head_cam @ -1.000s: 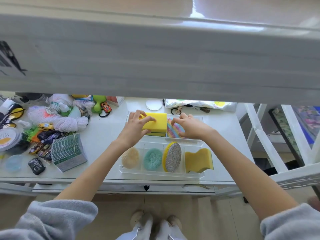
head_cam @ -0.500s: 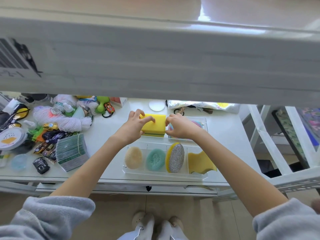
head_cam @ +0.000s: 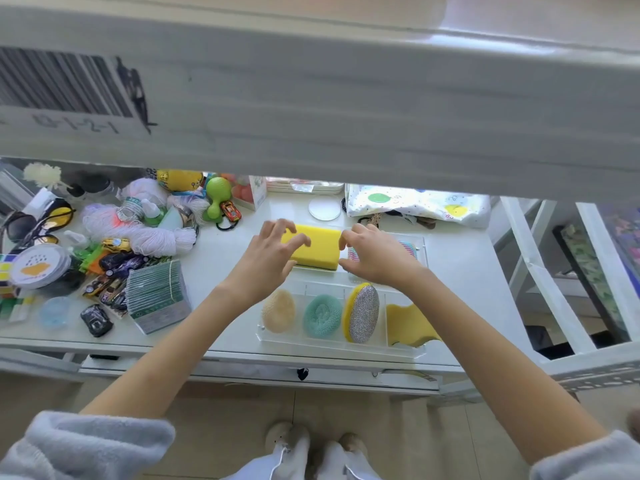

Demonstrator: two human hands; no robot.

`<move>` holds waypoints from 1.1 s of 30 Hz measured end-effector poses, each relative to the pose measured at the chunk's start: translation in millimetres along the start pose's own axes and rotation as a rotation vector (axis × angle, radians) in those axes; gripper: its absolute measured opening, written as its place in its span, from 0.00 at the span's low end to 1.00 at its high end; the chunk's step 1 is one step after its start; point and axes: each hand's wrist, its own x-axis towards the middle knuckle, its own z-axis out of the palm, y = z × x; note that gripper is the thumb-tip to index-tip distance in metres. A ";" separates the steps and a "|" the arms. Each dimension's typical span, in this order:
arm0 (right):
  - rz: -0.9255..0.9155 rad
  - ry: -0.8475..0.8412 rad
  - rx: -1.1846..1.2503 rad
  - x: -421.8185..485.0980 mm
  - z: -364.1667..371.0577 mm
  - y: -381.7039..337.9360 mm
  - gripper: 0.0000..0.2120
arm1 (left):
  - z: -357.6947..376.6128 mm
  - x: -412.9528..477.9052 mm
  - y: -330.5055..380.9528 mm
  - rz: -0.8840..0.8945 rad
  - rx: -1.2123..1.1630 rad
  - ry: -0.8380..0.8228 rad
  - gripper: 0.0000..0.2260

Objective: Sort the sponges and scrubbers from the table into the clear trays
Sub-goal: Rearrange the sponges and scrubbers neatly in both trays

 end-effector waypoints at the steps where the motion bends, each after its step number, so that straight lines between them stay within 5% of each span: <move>1: -0.027 0.006 0.018 -6.2 -1.8 -5.8 0.15 | -0.5 -9.1 -0.8 0.005 -0.042 0.012 0.14; 4: -0.126 -0.068 0.050 -21.0 7.8 -29.1 0.13 | 9.3 -35.4 -4.5 -0.009 -0.085 -0.163 0.11; 9: -0.138 -0.273 -0.105 -21.9 58.8 -49.4 0.17 | 35.6 -54.6 -7.3 -0.162 -0.005 -0.401 0.22; 33: -0.221 -0.245 -0.190 -20.4 57.2 -47.9 0.19 | 40.7 -55.5 -9.4 -0.267 -0.274 -0.243 0.19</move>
